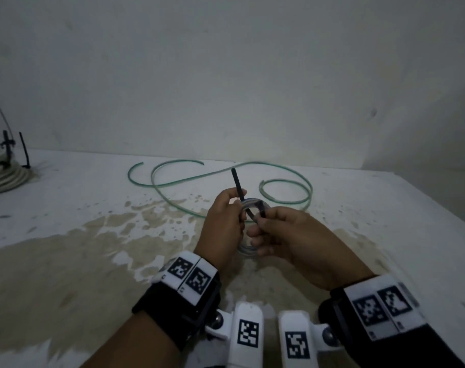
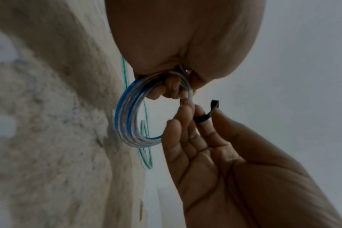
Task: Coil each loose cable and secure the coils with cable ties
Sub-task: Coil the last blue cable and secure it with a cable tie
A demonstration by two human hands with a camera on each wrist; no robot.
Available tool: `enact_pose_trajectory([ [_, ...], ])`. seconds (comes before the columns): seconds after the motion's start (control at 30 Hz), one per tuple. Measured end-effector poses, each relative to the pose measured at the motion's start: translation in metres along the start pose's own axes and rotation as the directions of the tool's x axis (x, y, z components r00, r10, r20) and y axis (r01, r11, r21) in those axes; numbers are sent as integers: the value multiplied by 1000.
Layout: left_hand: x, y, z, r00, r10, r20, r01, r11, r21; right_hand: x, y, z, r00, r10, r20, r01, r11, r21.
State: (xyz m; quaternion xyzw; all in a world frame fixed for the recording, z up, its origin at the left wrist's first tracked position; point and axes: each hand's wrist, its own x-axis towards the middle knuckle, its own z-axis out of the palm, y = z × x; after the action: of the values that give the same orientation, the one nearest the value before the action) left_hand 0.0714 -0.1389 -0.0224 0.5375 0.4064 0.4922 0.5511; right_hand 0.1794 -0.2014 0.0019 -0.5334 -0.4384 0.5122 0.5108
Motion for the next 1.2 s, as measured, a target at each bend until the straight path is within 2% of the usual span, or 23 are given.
enact_pose_trajectory([
  [0.1,-3,0,0,996,91,-5,-88,978,187,-5,3,0,987,-154,-47,141,966,-217],
  [0.2,-8,5,1,983,177,40,-181,929,323,-7,2,-1,943,-322,-88,265,882,-390],
  [0.27,-11,7,-1,972,226,68,-235,900,367,-8,1,-1,903,-420,-96,335,824,-457],
  [0.33,-11,9,-2,963,254,91,-269,878,396,-8,0,-2,879,-465,-102,372,805,-461],
  [0.57,-12,6,-2,963,252,92,-267,876,402,-4,6,-4,828,-523,-199,409,809,-423],
  [0.7,-11,5,-2,957,267,113,-287,816,502,-4,7,-8,767,-589,-254,430,766,-477],
  [0.8,-12,6,-2,942,303,147,-332,761,557,-3,8,-9,741,-621,-255,441,737,-513],
  [1.03,-17,11,-1,906,355,229,-420,694,585,0,12,-13,728,-638,-251,422,705,-570],
  [1.2,-16,9,-2,893,376,248,-448,682,578,-1,12,-13,748,-608,-267,412,741,-531],
])
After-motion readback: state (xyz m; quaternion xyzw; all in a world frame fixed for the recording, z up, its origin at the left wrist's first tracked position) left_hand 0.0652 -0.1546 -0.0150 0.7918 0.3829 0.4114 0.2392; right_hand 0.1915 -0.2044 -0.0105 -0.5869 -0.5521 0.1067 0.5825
